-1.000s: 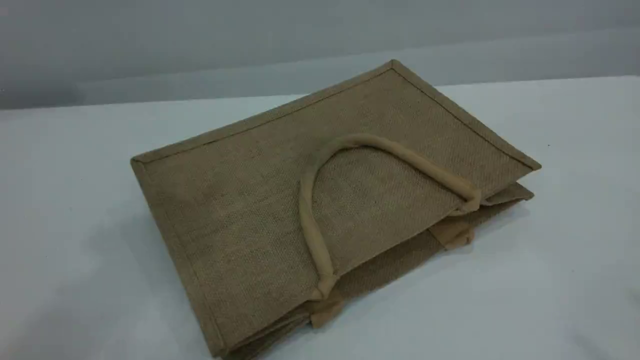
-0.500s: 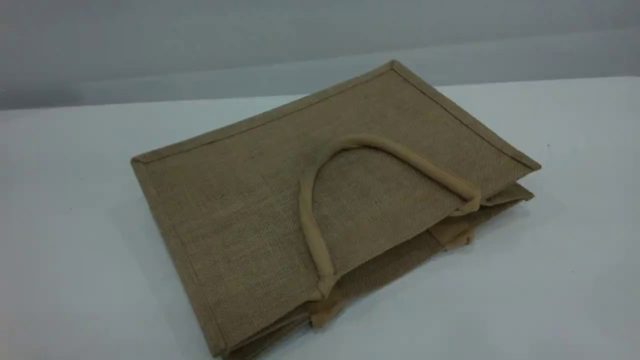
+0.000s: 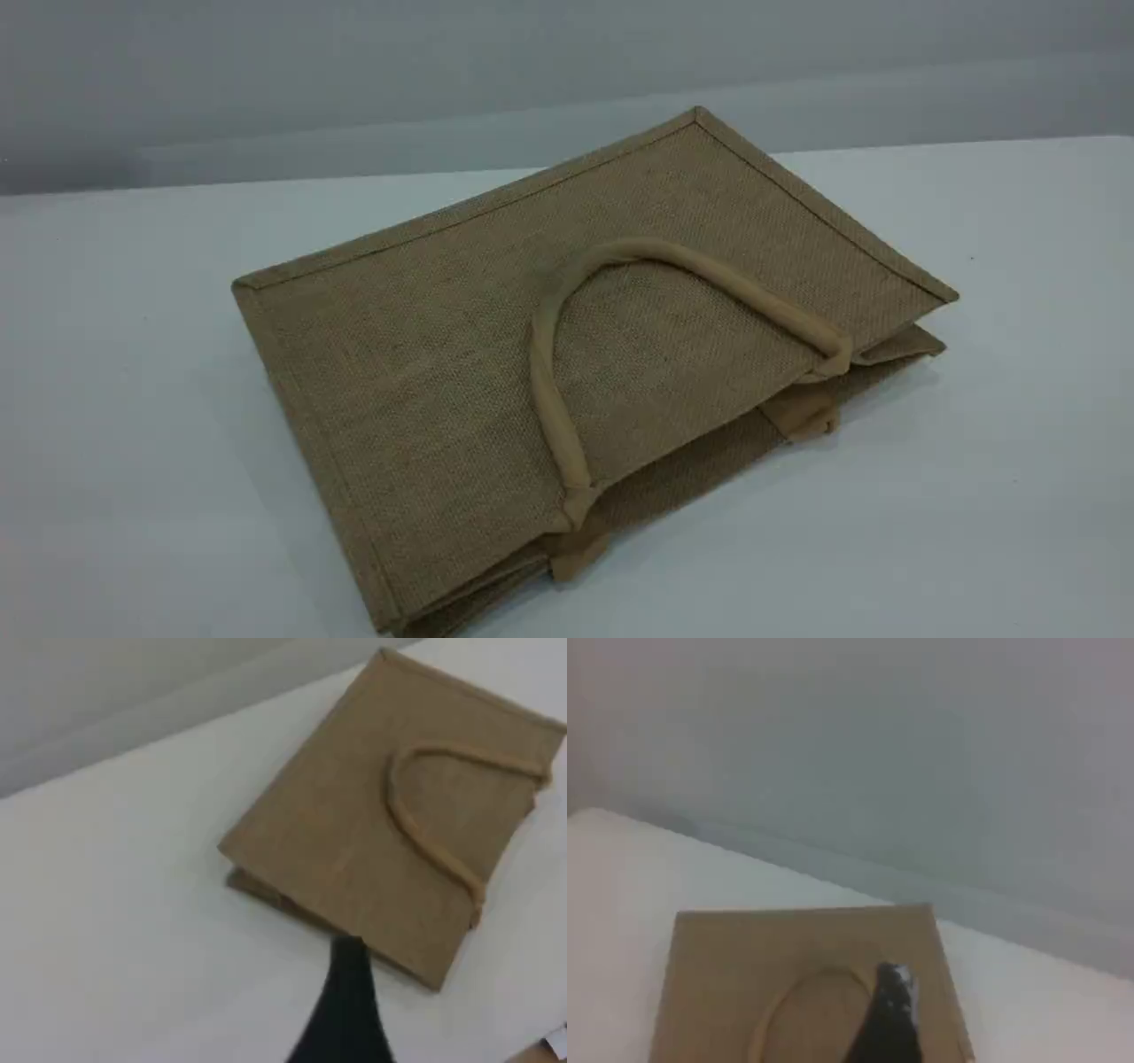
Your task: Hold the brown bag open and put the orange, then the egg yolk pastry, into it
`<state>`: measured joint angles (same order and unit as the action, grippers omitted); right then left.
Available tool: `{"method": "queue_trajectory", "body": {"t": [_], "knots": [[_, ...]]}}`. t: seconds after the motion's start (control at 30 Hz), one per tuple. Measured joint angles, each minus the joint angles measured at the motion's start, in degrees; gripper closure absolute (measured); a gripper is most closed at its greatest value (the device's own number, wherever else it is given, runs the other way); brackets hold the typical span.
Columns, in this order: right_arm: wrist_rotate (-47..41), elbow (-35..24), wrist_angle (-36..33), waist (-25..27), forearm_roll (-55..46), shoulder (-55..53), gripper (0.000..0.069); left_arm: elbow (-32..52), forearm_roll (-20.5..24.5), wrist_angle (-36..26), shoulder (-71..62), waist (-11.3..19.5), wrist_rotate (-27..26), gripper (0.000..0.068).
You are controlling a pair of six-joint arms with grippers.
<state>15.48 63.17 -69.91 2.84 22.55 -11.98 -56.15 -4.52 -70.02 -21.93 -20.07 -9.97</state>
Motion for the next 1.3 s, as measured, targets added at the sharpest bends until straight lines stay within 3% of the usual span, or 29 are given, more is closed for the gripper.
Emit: {"method": "queue_trajectory", "body": {"t": [0.3,0.6,0.8,1.13,1.3], "knots": [[0.00,-17.36,1.50,0.00,-6.35,11.58,0.0120,9.46,-0.07,0.12,8.11,0.00,1.64,0.0133],[0.00,-31.86,7.17,0.00,-10.98,11.98,0.0120,19.23,0.03,1.58,9.49,0.00,3.58,0.0133],[0.00,-33.69,7.63,0.00,-11.66,11.98,0.0120,24.60,0.03,6.30,9.49,0.00,3.58,0.0133],[-0.43,-33.91,7.88,0.00,-11.94,11.98,0.0120,26.88,1.10,8.55,9.49,0.00,3.73,0.0150],[-0.44,-33.91,7.88,0.00,-11.94,11.98,0.0120,27.29,4.52,8.40,9.49,0.00,8.81,0.0167]]}}
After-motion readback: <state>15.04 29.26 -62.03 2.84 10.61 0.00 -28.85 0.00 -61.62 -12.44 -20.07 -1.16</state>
